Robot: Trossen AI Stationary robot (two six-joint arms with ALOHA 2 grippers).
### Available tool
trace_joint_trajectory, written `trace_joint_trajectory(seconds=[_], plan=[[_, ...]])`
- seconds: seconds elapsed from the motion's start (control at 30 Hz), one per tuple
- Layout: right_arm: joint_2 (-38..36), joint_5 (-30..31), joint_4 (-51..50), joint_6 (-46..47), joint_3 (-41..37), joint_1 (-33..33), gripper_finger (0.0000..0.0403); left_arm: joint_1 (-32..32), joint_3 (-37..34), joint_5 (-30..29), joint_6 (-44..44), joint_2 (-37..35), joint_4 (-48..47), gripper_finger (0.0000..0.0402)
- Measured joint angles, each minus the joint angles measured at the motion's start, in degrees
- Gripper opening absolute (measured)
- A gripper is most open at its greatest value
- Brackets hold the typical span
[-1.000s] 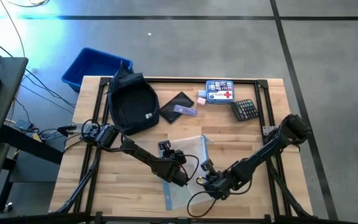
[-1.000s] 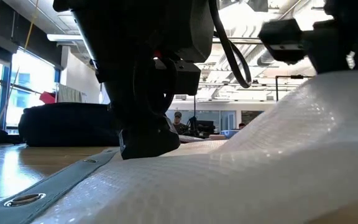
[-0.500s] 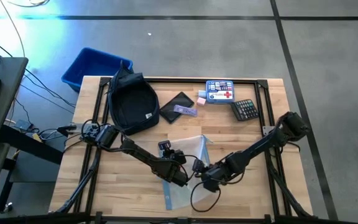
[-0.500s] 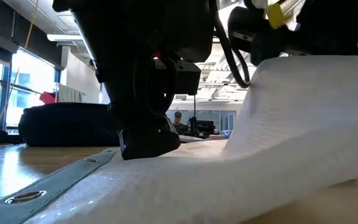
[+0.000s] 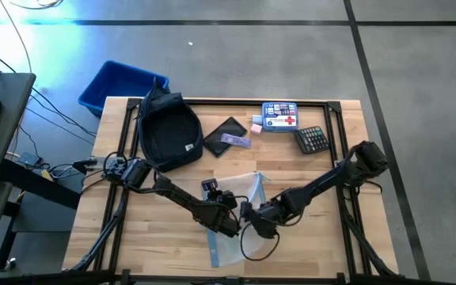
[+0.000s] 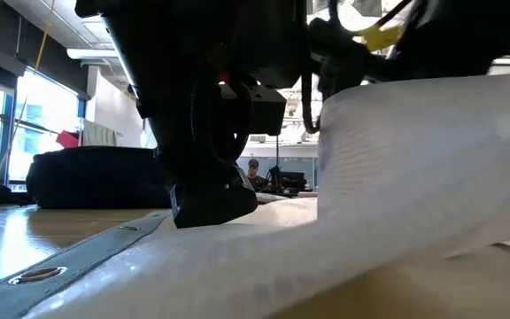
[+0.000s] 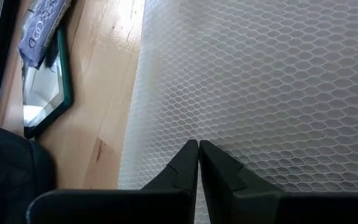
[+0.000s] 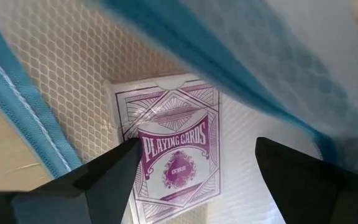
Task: Unpack backpack
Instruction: Remove the white playing cards box from the transparent zipper bag
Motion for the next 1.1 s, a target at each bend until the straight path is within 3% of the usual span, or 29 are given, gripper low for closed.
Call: trace_joint_trajectory(seconds=[0.23,0.43,0.77,1.1], plan=[[0.3,-12.8,-2.3,15.6,0.0,-5.0,0.0311,0.0,0.0,0.4,0.5,0.0,0.0,0.0000],[0.3,-14.9,-6.4,35.1,-0.2,-4.4,0.0312,0.2,0.0,0.3,0.2,0.0,-0.7,0.0000],[0.1,-10.1,-6.8,75.4,-0.2,-2.6,0.0312,-0.2,0.1,0.8,-1.9,0.0,-3.8,0.0000],[-7.0,-1.8,-2.8,84.3,-0.9,0.1,0.0312,-0.6,0.0,1.1,-1.6,0.0,-4.7,0.0000]])
